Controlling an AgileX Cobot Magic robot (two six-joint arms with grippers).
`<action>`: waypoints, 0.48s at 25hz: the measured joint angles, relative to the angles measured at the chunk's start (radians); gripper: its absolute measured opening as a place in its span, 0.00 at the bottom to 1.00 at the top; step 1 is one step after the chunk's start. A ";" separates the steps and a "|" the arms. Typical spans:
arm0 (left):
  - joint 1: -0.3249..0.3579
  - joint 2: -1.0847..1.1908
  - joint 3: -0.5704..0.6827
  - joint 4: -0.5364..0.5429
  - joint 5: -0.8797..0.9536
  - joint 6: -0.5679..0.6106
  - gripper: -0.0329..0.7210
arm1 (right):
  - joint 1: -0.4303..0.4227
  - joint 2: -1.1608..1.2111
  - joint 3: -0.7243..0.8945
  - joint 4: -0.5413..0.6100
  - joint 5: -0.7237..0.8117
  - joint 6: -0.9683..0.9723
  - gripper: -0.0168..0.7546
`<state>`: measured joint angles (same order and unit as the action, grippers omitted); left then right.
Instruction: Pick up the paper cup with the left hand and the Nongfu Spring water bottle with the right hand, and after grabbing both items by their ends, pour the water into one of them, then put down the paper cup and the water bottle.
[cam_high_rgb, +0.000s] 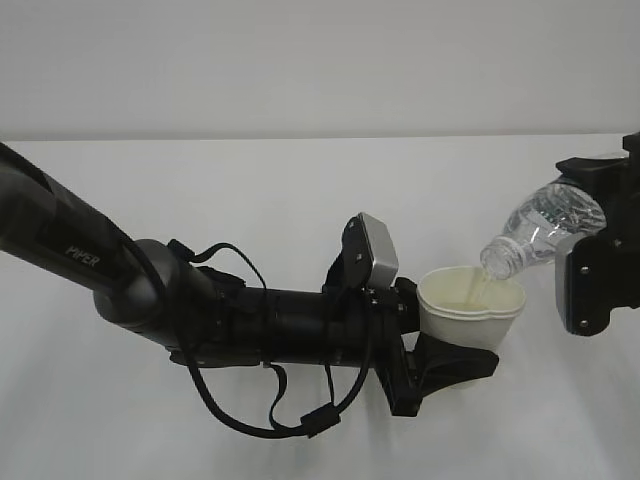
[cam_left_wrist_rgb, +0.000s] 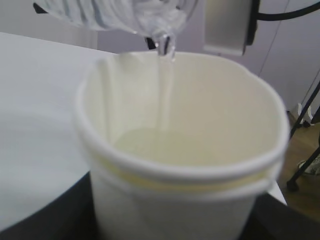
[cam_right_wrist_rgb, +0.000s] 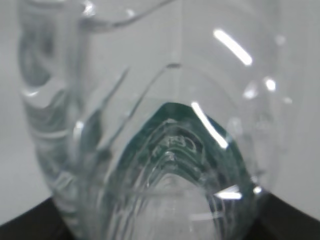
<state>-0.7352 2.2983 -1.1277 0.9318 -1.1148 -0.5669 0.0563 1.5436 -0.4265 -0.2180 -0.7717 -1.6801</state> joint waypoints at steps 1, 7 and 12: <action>0.000 0.000 0.000 0.000 0.000 0.000 0.62 | 0.000 0.000 0.000 0.000 0.000 0.000 0.60; 0.000 0.000 0.000 0.000 0.000 0.000 0.62 | 0.000 0.000 0.000 0.000 0.000 -0.004 0.60; 0.000 0.000 0.000 0.000 0.000 0.000 0.62 | 0.000 0.000 0.000 0.000 0.000 -0.005 0.60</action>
<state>-0.7352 2.2983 -1.1277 0.9318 -1.1148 -0.5669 0.0563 1.5436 -0.4265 -0.2180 -0.7717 -1.6852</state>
